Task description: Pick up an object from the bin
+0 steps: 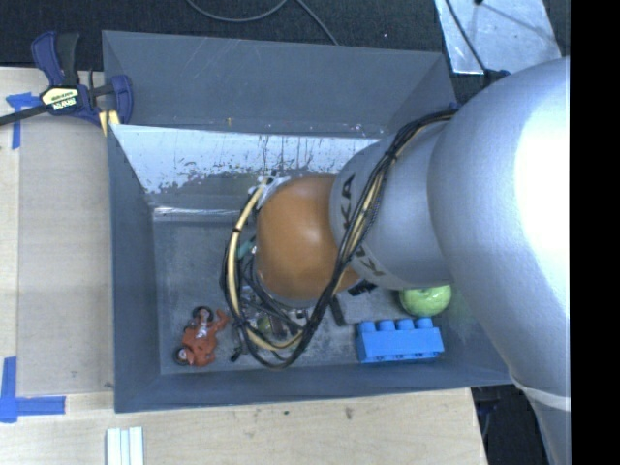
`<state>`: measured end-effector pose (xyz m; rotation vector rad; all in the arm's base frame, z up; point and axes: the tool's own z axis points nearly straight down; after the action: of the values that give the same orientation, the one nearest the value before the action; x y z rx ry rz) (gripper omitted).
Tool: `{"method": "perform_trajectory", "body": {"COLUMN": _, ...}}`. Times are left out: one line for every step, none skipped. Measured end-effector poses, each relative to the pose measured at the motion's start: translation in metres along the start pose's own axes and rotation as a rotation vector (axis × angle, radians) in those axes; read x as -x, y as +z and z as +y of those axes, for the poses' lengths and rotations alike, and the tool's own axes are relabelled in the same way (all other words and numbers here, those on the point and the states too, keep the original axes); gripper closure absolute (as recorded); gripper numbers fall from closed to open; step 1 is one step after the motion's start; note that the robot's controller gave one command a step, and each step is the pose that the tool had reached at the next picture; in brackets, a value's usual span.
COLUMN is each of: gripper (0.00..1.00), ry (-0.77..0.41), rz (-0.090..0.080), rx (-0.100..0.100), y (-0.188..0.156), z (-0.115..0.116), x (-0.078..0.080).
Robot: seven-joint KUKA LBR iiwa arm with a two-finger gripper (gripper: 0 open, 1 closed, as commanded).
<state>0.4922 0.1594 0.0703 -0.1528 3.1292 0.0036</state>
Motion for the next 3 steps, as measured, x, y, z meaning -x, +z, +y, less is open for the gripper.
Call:
{"method": "perform_trajectory", "body": {"gripper": 1.00, "ry": 0.000, "rz": 0.000, "rx": 0.000, "y": 0.000, "z": 0.000, "x": 0.000}}
{"method": "perform_trajectory", "body": {"gripper": 1.00, "ry": -0.020, "rz": 0.008, "rx": -0.002, "y": -0.039, "z": 0.001, "x": -0.004}}
{"method": "perform_trajectory", "body": {"gripper": 0.00, "ry": 0.024, "rz": -0.002, "rx": 0.001, "y": -0.082, "z": 0.002, "x": -0.001}}
